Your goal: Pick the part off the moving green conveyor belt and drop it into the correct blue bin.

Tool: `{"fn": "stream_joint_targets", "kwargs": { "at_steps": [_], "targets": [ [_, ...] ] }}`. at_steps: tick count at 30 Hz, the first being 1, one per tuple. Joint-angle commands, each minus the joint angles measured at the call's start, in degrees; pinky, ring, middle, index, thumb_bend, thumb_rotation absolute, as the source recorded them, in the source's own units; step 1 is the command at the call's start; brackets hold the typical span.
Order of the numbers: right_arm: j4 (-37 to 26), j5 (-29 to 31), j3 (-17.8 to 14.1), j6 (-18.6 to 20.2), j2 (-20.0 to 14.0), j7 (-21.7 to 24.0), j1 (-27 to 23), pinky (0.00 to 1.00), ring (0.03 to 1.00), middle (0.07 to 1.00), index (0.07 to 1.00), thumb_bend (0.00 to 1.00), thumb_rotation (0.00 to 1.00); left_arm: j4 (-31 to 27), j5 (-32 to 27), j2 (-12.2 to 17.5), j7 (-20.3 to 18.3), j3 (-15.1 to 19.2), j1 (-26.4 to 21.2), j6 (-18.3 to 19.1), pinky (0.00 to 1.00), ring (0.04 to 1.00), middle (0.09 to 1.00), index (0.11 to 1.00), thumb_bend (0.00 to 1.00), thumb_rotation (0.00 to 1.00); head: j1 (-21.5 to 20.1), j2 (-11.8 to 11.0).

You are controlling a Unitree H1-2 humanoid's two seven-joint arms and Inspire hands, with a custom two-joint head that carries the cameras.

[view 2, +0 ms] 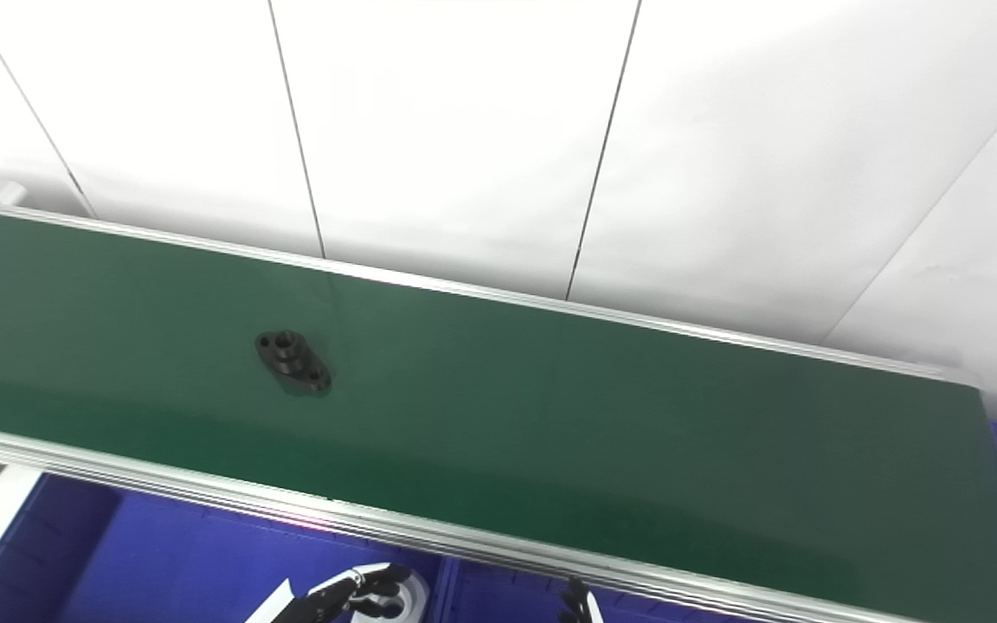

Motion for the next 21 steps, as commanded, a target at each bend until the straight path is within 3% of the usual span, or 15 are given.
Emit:
{"fn": "stream_joint_targets", "kwargs": {
  "at_steps": [1,6,10,16,21],
  "targets": [
    [-4.51,-0.07,0.01,-3.32,-0.27,-2.47,1.12,0.78,0.859,0.913,0.962,0.71,0.34,-1.5,0.06,0.73,1.42,-0.18,0.08,-2.03,0.74,0.825,0.865,0.831,0.85,0.42,-0.35,0.18],
    [-10.36,-1.27,-0.72,-3.31,-0.01,-3.96,1.31,0.76,0.83,0.879,0.941,0.73,0.36,-1.33,0.32,0.56,1.67,-0.39,-0.27,-2.03,0.73,0.823,0.863,0.83,0.85,0.41,-0.83,0.51],
    [-15.42,-2.22,-2.14,-3.29,0.86,-3.71,0.46,0.69,0.796,0.851,0.919,0.75,0.4,-0.86,1.21,0.41,2.98,-0.96,-0.75,-2.03,0.72,0.82,0.862,0.829,0.86,0.42,-0.87,0.64],
    [-21.04,1.23,-5.32,-2.03,1.76,1.45,-2.65,0.55,0.69,0.788,0.894,0.76,0.38,-0.24,0.62,0.46,3.82,-2.03,-1.47,-2.03,0.73,0.825,0.864,0.827,0.86,0.41,-1.77,0.73],
    [-22.83,3.87,-8.41,-0.06,3.31,4.96,-6.2,0.53,0.657,0.756,0.855,0.8,0.32,-0.01,1.13,0.55,4.3,-2.38,-1.85,-2.03,0.74,0.826,0.866,0.829,0.86,0.42,-2.76,0.8]
  ]
}}
